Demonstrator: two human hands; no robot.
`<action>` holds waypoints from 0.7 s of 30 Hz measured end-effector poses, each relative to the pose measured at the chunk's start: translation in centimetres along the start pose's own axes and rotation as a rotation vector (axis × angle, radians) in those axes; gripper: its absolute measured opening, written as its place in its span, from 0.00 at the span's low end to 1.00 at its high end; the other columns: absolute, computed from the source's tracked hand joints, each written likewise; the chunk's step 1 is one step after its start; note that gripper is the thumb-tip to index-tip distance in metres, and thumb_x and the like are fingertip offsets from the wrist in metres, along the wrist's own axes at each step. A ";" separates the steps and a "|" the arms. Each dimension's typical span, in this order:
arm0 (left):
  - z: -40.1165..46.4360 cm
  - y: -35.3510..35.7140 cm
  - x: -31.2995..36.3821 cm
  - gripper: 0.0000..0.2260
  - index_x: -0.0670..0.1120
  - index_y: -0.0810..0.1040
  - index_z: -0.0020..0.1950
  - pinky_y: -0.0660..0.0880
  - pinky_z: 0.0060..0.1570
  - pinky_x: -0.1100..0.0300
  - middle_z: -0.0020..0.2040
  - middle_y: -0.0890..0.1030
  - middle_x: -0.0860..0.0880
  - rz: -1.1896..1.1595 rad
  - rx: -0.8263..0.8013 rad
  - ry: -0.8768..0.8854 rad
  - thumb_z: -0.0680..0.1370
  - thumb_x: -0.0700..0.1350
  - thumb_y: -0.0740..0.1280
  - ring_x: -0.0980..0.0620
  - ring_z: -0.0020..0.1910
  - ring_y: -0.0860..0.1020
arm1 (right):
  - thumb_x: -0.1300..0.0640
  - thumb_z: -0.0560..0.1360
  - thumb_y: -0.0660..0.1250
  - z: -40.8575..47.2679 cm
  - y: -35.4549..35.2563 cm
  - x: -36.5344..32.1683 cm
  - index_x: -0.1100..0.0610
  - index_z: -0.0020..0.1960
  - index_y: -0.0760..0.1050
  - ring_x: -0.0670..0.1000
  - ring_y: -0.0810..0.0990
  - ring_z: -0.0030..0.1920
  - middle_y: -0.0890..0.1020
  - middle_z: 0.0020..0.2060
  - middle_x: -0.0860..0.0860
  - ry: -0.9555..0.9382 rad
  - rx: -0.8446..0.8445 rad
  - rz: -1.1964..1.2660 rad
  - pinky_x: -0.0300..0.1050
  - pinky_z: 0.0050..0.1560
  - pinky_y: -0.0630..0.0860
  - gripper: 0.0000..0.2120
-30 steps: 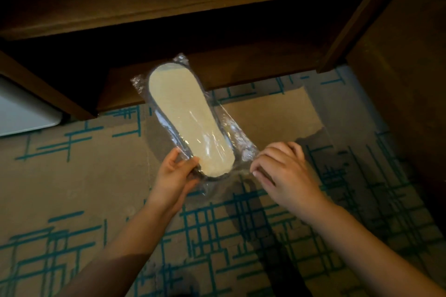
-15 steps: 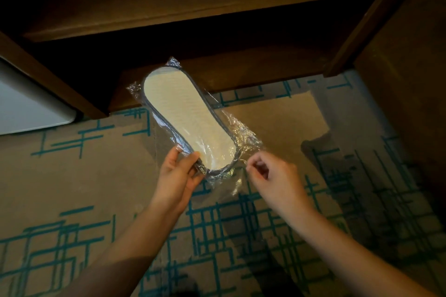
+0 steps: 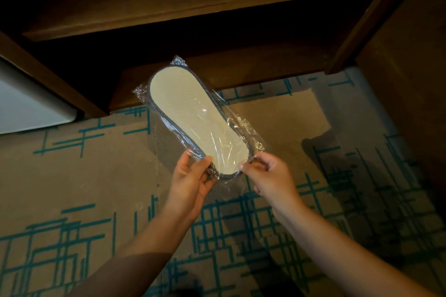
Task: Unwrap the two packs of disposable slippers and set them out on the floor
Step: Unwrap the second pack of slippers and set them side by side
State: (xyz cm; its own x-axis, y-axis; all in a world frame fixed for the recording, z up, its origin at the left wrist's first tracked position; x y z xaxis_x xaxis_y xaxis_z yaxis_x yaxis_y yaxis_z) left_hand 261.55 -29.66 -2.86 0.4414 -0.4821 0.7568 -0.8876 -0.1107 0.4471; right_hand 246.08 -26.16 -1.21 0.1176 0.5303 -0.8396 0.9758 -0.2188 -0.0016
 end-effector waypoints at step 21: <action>2.9 -9.4 0.0 0.15 0.50 0.70 0.65 0.73 0.51 0.57 0.55 0.79 0.52 -0.049 0.301 -0.210 0.78 0.49 0.60 0.56 0.49 0.78 | 0.63 0.78 0.59 2.1 -4.3 4.9 0.61 0.69 0.65 0.52 0.81 0.46 0.78 0.58 0.58 0.232 -0.019 0.339 0.41 0.34 0.81 0.20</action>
State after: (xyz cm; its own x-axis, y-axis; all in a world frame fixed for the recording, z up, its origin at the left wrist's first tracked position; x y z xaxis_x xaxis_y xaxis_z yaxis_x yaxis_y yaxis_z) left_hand 269.51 -31.16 -8.51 0.4758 -0.6344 0.6092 -0.8787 -0.3737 0.2971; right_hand 242.05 -24.33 -6.43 0.4698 0.6017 -0.6460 0.8773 -0.3995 0.2660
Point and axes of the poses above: each hand's wrist, its own z-axis towards the middle knuckle, its own y-axis out of the palm, x = y × z, the point moved 10 cm from there along z, towards the middle knuckle
